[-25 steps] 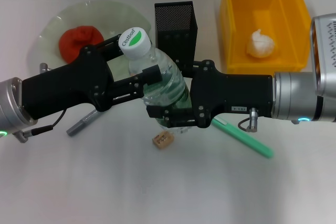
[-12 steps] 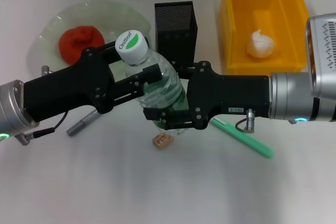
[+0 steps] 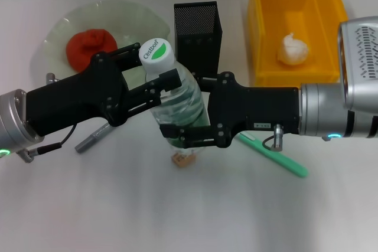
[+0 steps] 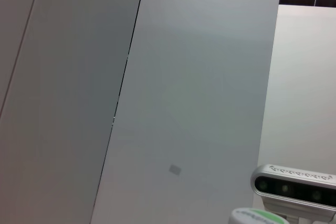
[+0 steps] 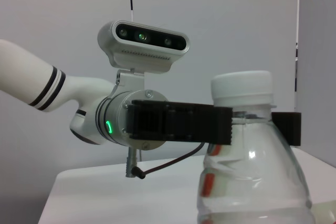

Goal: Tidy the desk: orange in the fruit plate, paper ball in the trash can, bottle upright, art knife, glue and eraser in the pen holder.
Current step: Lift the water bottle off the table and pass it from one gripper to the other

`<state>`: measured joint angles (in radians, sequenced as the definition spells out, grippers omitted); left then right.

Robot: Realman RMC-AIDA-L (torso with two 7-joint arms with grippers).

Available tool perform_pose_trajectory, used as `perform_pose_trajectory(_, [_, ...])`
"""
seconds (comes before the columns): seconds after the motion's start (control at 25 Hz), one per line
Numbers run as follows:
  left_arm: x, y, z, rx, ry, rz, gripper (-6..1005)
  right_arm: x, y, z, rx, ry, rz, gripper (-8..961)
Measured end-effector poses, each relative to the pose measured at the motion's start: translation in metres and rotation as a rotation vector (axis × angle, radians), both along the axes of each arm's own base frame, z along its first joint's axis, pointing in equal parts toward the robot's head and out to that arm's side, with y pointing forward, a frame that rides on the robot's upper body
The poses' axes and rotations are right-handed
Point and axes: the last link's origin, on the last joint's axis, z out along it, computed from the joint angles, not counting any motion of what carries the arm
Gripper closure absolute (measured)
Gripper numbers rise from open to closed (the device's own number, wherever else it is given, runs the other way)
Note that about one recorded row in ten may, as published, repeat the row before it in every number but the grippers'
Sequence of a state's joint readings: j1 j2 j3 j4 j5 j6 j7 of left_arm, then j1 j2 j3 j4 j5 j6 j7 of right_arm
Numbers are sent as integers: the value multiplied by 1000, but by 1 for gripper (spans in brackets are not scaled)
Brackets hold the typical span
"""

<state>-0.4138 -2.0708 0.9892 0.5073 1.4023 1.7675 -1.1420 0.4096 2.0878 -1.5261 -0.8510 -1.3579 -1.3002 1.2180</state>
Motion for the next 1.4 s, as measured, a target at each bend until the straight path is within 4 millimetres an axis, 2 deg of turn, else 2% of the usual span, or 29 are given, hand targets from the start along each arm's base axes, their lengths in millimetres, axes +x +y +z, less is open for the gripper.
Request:
perform_pose_trajectory(0.64, [1,2,-1,1,2,-2,509,-1,2,-2,1,-5,0,194])
perform_pose_trajectory(1.4, [2,2,-1,12,4,-8,509,-4,3,-5,14,-15,38,194])
